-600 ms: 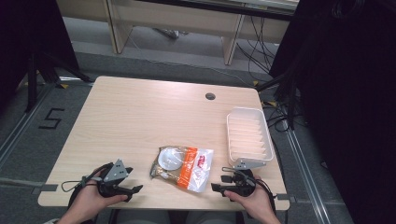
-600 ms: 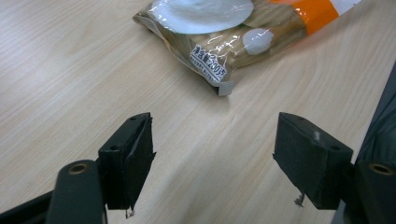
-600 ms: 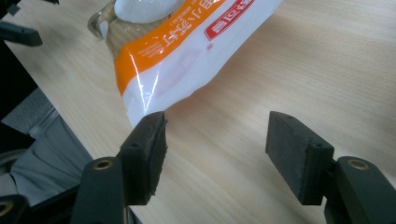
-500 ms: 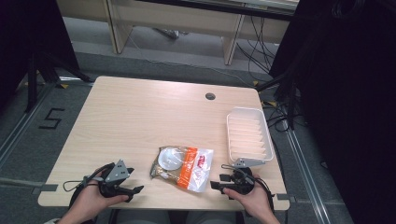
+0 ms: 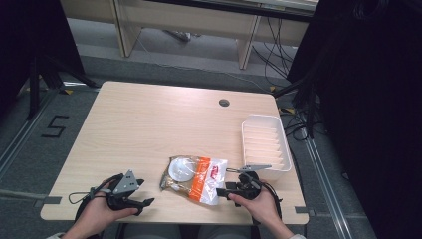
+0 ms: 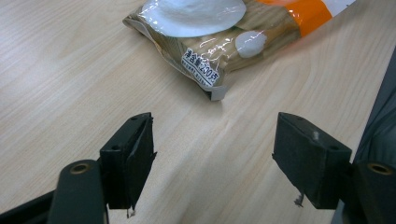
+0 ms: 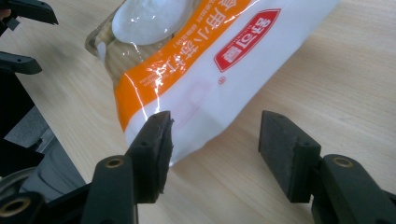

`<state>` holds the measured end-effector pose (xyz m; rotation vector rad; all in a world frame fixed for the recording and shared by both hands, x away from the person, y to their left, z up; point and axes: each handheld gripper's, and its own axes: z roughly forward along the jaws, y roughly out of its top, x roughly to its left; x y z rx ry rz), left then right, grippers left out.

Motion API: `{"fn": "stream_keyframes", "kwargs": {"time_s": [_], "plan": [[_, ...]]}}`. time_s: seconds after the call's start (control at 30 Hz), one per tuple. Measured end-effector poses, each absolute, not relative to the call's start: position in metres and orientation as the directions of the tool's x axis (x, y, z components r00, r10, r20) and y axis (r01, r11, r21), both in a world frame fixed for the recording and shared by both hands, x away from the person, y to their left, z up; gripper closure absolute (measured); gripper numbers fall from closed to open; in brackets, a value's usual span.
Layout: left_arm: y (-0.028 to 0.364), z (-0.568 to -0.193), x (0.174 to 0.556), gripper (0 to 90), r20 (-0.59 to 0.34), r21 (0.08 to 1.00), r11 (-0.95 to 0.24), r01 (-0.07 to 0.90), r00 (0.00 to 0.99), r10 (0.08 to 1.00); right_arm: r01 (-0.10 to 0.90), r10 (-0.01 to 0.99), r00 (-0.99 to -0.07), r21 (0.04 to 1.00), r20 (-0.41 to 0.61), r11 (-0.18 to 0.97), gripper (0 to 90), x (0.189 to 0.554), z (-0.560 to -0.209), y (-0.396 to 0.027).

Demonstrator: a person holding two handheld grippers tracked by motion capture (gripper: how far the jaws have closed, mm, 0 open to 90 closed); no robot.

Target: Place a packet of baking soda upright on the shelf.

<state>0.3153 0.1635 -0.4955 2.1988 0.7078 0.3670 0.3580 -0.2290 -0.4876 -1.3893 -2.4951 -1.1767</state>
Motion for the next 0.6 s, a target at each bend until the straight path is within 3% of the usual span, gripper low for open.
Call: {"fn": "stream_keyframes", "kwargs": {"time_s": [0.6], "plan": [[0.161,-0.496,0.315,28.4,0.027,0.757,-0.534,0.376,0.799,0.601,0.79,0.657,-0.585,0.516,0.475,0.33,52.1,0.36,-0.497,-0.21]]}}
